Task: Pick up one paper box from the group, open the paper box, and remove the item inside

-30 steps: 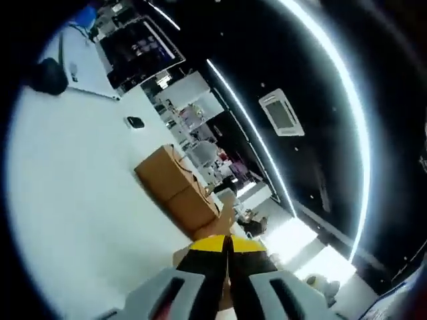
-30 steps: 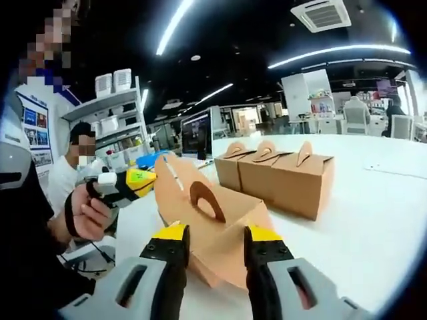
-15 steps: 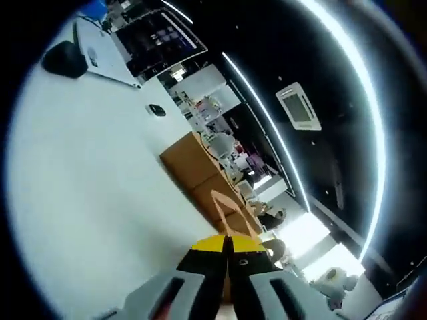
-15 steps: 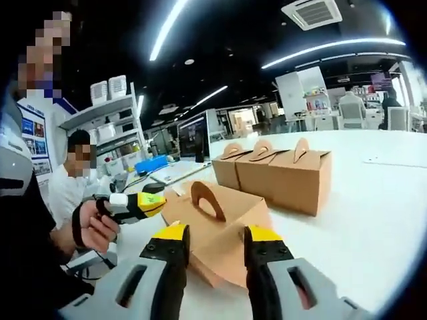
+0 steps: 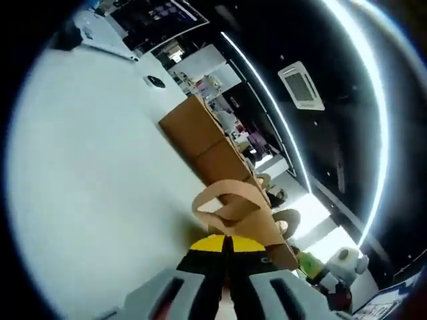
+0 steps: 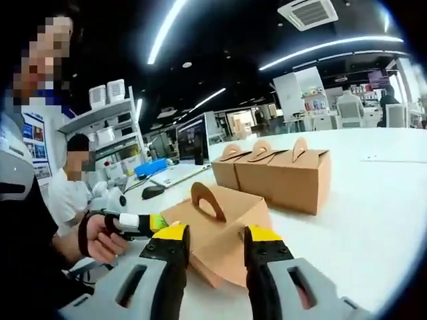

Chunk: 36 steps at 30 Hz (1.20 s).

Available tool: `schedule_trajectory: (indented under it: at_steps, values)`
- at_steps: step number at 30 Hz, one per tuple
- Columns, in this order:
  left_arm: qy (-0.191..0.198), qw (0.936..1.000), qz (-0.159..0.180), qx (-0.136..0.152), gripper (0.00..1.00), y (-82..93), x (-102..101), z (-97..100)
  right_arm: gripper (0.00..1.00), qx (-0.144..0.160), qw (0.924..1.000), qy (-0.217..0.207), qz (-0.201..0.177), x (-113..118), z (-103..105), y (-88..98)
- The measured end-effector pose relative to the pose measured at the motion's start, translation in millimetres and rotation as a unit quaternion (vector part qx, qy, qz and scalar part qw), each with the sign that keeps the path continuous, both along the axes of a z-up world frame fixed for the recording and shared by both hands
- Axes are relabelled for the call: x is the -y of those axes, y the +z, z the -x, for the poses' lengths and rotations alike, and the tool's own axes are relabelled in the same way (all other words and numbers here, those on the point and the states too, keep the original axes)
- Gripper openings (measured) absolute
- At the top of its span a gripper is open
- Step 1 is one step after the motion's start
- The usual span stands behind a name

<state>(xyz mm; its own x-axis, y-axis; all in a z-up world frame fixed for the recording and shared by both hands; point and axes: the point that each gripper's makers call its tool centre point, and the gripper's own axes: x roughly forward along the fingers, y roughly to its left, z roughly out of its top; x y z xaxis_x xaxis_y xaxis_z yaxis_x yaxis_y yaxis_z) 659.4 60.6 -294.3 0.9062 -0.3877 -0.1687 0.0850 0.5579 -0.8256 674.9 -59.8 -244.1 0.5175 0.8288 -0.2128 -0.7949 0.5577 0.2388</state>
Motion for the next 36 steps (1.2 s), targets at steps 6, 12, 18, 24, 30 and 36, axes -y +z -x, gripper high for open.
schedule_trajectory:
  at_steps: [6,12,18,24,30,36]
  values:
    - [0.032,0.9987,0.035,0.017,0.06,5.0,-12,-2.4,0.34,0.0,1.0,-0.001,0.009,2,0,0.0]
    - [0.078,0.9851,-0.092,0.123,0.1,48.7,-32,8.6,0.34,0.014,0.9995,0.005,0.028,2,2,1.5]
    - [0.14,0.9059,-0.312,0.25,0.1,117.3,-41,27.4,0.34,0.01,0.9994,0.006,0.032,1,2,1.2]
    - [0.139,0.8225,-0.431,0.344,0.1,162.8,-9,27.3,0.34,0.015,0.9992,0.003,0.038,0,2,1.5]
    - [0.075,0.876,-0.405,0.251,0.1,111.2,1,-20.1,0.34,0.016,0.9992,-0.005,0.036,1,2,1.7]
    - [0.079,0.9168,-0.346,0.184,0.04,76.4,-10,-36.8,0.33,0.012,0.9996,-0.008,0.026,1,2,1.6]
